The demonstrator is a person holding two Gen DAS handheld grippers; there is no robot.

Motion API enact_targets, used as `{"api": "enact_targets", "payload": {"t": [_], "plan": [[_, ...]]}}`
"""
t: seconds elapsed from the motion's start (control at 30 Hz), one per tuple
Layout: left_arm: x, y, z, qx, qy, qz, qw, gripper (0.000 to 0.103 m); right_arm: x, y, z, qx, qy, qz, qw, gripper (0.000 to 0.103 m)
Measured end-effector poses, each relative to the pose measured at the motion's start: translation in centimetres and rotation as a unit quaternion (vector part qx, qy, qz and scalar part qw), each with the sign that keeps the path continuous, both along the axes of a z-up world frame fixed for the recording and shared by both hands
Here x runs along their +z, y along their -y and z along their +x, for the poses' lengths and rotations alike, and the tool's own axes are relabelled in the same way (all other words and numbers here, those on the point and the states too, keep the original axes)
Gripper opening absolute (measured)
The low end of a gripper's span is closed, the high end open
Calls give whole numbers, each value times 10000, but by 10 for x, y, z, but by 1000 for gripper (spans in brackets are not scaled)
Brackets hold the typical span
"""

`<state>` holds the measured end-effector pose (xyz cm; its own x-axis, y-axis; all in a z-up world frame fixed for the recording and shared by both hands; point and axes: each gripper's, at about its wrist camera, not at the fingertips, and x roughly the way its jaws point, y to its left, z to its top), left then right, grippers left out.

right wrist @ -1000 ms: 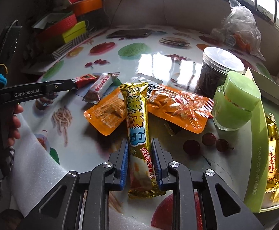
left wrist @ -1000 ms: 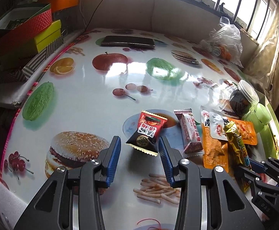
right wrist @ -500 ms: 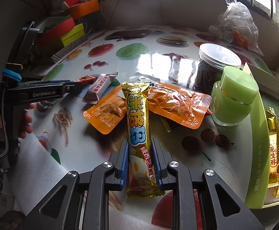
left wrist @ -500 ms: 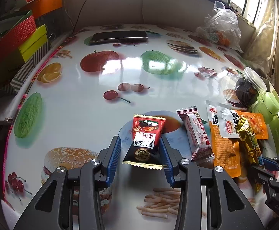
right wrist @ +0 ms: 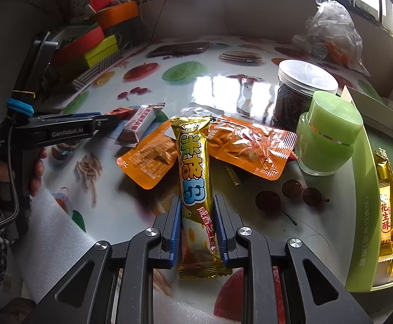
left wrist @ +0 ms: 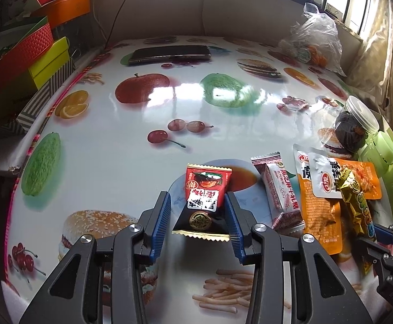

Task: Organize snacks
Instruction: 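Lift and carry the red packet and yellow stick snack over the green box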

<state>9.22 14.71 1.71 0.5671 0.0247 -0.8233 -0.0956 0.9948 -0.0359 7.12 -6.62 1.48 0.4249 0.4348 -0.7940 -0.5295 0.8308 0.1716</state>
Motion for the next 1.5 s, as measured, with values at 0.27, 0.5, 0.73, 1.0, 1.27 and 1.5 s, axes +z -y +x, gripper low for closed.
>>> {"api": "enact_targets", "payload": {"t": [0.27, 0.5, 0.73, 1.0, 1.27, 1.5], "plan": [[1, -2, -3, 28, 40, -42, 10000, 32, 0, 2, -1, -17, 6, 3, 10000, 22], [5, 0, -9, 53, 98, -17, 9999, 30, 1, 4, -2, -61, 24, 10, 10000, 22], [15, 10, -21, -27, 287, 108, 9995, 30, 3, 4, -5, -105, 104, 14, 9999, 21], [24, 20, -34, -112, 396, 39, 9991, 30, 9, 3, -12, -135, 230, 88, 9996, 21], [38, 35, -47, -230, 558, 38, 9982, 30, 19, 6, -19, -192, 391, 181, 9989, 21], [52, 47, -56, -326, 721, 48, 9968, 30, 29, 15, -22, -328, 495, 268, 9979, 21]]}}
